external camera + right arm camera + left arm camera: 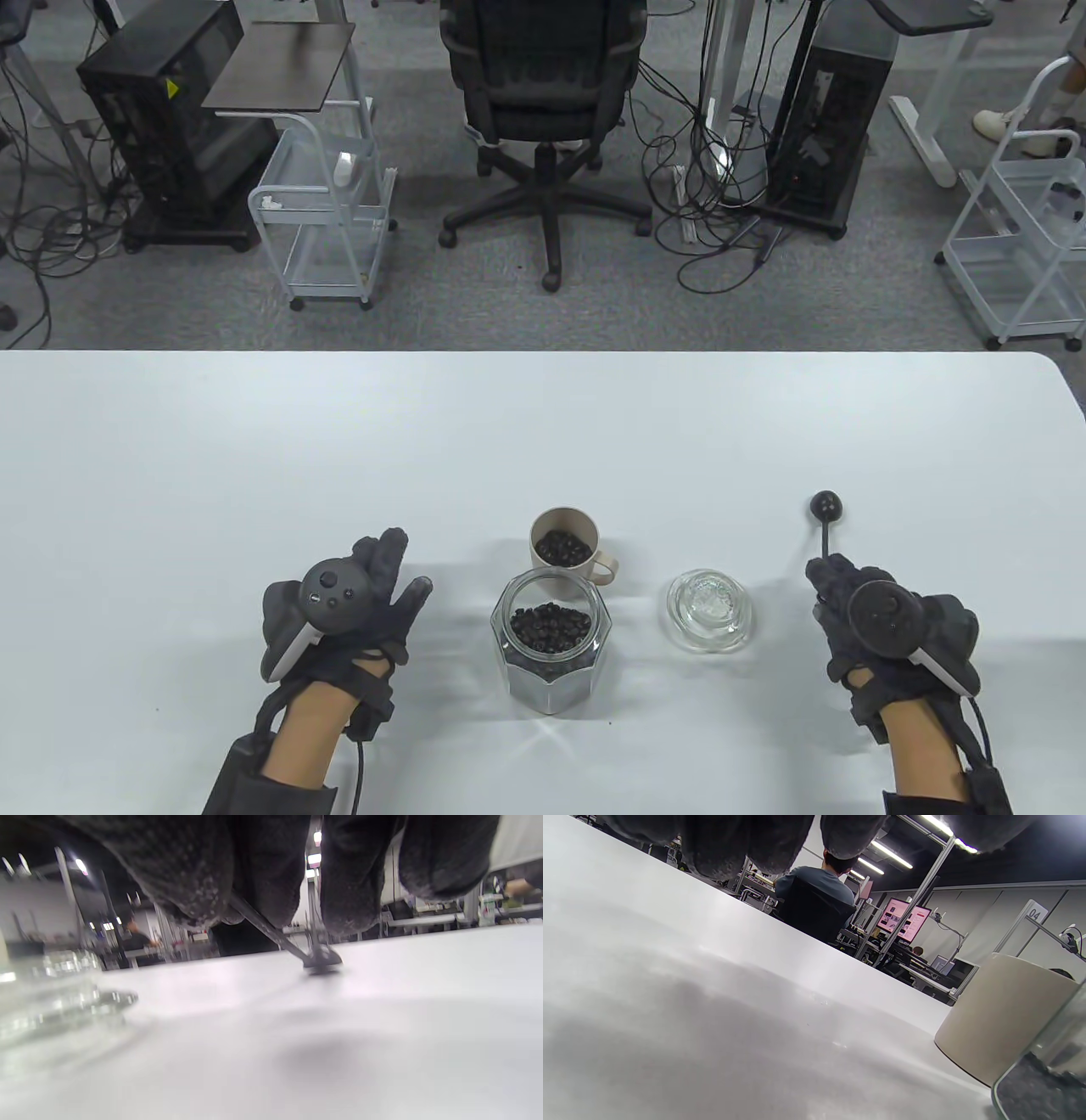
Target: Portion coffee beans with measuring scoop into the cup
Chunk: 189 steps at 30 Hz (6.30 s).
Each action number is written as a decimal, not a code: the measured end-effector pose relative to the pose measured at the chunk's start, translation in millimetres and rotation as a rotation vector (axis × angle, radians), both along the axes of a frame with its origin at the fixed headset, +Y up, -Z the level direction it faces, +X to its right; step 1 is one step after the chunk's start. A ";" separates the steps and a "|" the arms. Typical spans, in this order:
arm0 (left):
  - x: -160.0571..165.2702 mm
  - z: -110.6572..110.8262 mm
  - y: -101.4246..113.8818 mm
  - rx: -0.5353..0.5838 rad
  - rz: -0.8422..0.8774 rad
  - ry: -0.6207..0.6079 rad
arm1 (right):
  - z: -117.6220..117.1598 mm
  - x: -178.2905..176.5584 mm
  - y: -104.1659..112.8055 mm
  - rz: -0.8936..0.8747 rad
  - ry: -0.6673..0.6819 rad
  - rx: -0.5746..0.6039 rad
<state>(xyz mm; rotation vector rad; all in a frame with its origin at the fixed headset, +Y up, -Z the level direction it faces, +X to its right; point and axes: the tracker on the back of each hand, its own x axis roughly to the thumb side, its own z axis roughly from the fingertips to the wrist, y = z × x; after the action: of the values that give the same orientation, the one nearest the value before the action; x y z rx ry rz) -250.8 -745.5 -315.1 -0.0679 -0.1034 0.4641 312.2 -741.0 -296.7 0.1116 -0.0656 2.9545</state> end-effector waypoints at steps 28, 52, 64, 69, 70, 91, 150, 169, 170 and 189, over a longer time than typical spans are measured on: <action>2.4 2.1 2.8 0.005 0.059 -0.007 | -14.3 -19.8 -26.9 0.135 -0.043 -0.213; 10.0 -0.2 -3.9 -0.048 0.047 -0.038 | 0.9 -104.3 -19.7 -0.055 0.206 -0.007; 9.6 0.2 -3.2 -0.040 0.054 -0.037 | -3.5 -117.7 -29.3 0.075 0.189 0.008; 11.5 -0.9 -7.3 -0.055 0.035 -0.041 | -6.5 -117.1 -27.8 0.018 0.181 0.012; 11.6 -0.9 -7.3 -0.056 0.033 -0.040 | -6.9 -116.2 -27.9 -0.010 0.180 0.014; 8.6 -0.5 -2.3 -0.036 0.055 -0.037 | 0.1 -68.6 -8.3 -0.886 -0.038 0.047; 12.2 2.3 4.5 -0.020 0.062 -0.058 | 43.5 -242.8 69.0 -0.319 0.567 0.574; 13.4 3.1 4.7 -0.012 0.055 -0.062 | 44.4 -214.6 91.7 -0.439 0.475 0.616; 13.4 3.2 5.2 -0.009 0.053 -0.061 | 43.6 -210.6 95.4 -0.431 0.457 0.614; 24.2 9.5 11.6 0.111 0.027 -0.042 | 25.4 -138.7 55.3 -0.256 0.090 0.559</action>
<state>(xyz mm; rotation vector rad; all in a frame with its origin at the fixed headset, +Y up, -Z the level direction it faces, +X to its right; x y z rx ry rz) -226.6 -733.8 -305.6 0.0324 -0.1707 0.4835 173.5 -685.7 -271.3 0.2861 -0.8241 2.5883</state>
